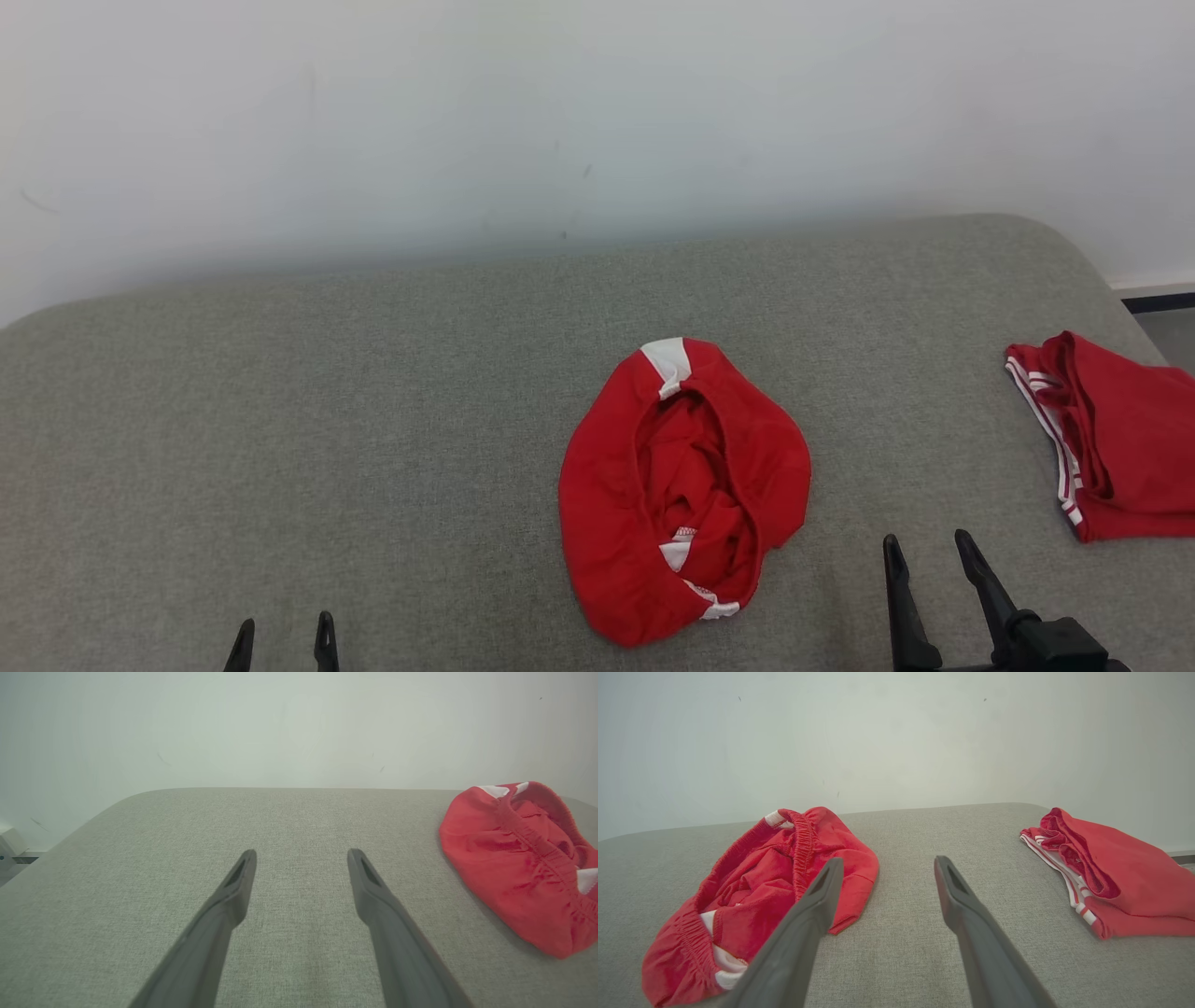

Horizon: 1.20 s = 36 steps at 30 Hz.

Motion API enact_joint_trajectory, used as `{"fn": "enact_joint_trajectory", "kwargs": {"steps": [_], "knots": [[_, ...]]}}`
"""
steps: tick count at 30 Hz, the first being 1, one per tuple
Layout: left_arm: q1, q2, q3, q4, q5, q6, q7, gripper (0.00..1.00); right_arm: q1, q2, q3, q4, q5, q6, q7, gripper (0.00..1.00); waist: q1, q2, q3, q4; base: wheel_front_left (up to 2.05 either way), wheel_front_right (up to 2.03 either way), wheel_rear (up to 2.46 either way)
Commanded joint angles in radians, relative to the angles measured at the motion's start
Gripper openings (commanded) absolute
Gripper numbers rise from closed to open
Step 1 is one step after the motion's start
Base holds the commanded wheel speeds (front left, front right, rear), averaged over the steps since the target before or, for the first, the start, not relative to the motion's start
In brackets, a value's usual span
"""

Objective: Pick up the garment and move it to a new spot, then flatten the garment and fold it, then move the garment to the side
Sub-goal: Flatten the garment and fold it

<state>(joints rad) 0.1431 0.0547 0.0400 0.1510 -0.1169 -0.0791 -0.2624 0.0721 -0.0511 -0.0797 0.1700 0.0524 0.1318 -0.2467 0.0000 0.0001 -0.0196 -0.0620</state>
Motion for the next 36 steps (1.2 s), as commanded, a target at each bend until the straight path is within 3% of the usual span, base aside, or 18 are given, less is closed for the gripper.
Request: {"fn": "enact_joint_trajectory", "kwargs": {"steps": [1,13,20,23,27,31,36], "knots": [[-0.008,-0.002,0.004,0.001,0.002,0.0,-0.003,1.0,-0.002,0.002,0.003,-0.001,0.004,-0.003,-0.004,1.0,0.0,-0.0001,0.002,-0.004,0.0,0.0,0.0],[-0.099,-0.005,-0.05,0.026,-0.032,-0.016,-0.003,1.0,-0.02,0.002,0.024,-0.007,0.002,-0.003,-0.002,1.0,0.0,-0.0001,0.014,-0.091,0.0,0.0,0.0],[-0.309,-0.005,-0.216,0.169,-0.323,-0.007,0.134,1.0,-0.03,0.002,0.036,-0.005,0.012,-0.003,-0.001,1.0,0.0,-0.0001,0.035,-0.185,0.0,0.0,0.0],[-0.402,-0.004,-0.285,0.231,-0.513,0.048,0.241,1.0,-0.037,0.002,0.04,-0.005,0.015,-0.003,-0.002,1.0,0.0,-0.0001,0.051,-0.228,0.0,0.0,0.0],[-0.514,-0.004,-0.371,0.28,-0.684,0.14,0.307,1.0,-0.055,0.002,0.052,-0.001,0.024,-0.003,-0.007,1.0,0.0,-0.0001,0.079,-0.289,0.0,0.0,0.0],[-0.629,-0.003,-0.446,0.351,-0.803,0.224,0.335,1.0,-0.066,0.002,0.057,0.007,0.037,-0.003,-0.011,1.0,0.0,-0.0001,0.111,-0.349,0.0,0.0,0.0],[-0.711,-0.003,-0.467,0.461,-0.803,0.283,0.301,1.0,-0.076,0.002,0.062,0.011,0.047,-0.003,-0.016,1.0,0.0,-0.0001,0.134,-0.388,0.0,0.0,0.0]]}}
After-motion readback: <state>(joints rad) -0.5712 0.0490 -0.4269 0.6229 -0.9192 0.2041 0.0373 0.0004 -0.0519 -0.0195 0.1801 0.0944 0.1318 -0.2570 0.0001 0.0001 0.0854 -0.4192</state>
